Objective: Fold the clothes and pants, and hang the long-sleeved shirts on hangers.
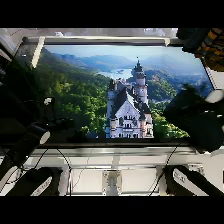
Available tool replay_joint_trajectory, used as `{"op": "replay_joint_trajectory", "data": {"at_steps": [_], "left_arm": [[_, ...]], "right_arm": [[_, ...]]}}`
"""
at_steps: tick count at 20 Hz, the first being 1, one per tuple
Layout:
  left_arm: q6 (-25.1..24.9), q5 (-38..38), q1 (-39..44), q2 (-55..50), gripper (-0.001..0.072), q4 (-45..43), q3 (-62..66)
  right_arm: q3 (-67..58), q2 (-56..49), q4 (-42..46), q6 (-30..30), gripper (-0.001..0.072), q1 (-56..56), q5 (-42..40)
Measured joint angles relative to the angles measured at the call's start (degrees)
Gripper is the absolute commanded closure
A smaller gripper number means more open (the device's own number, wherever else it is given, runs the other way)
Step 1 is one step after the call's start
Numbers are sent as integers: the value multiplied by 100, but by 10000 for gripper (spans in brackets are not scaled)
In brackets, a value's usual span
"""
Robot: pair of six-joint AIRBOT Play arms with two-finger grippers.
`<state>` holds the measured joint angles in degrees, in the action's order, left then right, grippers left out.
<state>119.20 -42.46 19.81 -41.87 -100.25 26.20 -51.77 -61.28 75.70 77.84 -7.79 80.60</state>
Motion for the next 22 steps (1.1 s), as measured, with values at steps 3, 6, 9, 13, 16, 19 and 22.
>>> {"op": "replay_joint_trajectory", "data": {"at_steps": [3,6,9,13,16,19,22], "left_arm": [[0,0,0,0,686,0,0],[0,0,0,0,686,0,0],[0,0,0,0,686,0,0],[0,2,0,0,686,0,0],[0,0,0,0,686,0,0],[0,2,0,0,686,0,0],[0,2,0,0,686,0,0]], "right_arm": [[184,42,623,531,678,1161,254],[352,55,890,968,678,1952,516],[627,59,1032,1316,678,2420,638],[916,59,1078,1528,678,2741,686],[988,59,1058,1582,678,2815,662],[1014,59,1025,1604,678,2846,634],[1025,59,997,1617,678,2857,570]]}}
